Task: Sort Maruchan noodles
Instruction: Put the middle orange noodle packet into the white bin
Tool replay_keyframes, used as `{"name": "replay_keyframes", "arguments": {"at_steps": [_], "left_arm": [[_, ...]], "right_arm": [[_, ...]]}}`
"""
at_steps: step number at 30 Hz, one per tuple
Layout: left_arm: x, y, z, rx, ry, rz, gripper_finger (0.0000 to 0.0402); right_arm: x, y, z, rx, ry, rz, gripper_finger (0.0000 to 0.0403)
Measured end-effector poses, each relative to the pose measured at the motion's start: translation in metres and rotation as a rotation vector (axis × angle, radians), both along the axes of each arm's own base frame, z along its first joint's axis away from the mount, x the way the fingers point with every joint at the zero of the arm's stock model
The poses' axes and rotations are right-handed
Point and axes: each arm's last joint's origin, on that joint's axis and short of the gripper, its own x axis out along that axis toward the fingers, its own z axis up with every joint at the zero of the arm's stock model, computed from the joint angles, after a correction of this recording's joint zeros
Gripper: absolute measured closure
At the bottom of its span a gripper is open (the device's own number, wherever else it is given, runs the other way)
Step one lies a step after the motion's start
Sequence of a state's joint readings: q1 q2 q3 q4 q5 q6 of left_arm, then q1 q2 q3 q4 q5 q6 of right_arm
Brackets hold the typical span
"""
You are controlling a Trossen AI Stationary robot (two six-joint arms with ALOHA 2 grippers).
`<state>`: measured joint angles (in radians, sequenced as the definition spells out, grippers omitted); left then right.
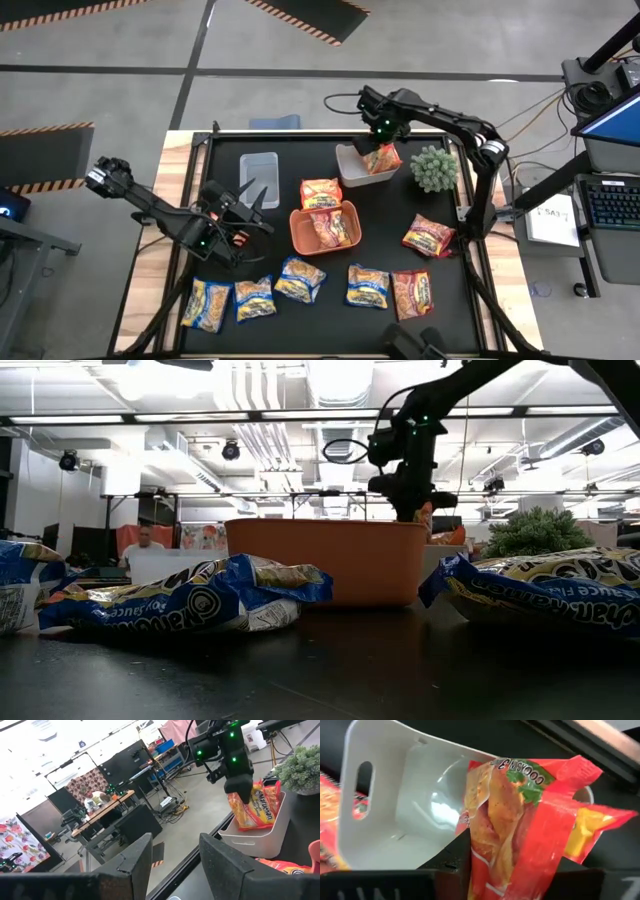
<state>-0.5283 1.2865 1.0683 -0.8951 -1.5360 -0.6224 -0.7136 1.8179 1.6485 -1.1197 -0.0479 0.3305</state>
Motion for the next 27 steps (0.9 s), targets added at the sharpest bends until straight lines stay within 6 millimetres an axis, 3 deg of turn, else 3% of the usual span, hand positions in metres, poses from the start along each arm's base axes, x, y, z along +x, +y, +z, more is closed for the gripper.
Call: {"name": "replay_keyframes", "arguments": {"at_steps": [15,27], "left_arm": [[0.0,0.0,0.0,0.0,0.0,0.0,0.0255],[0.0,0.0,0.0,0.0,0.001,0.0,0.0255]], "right_arm": [[-0.001,0.0,0.0,-0.007,0.032,0.008,0.0225],[0.004,0.024,0.006,0.059,0.116,0.09,0.026]]}}
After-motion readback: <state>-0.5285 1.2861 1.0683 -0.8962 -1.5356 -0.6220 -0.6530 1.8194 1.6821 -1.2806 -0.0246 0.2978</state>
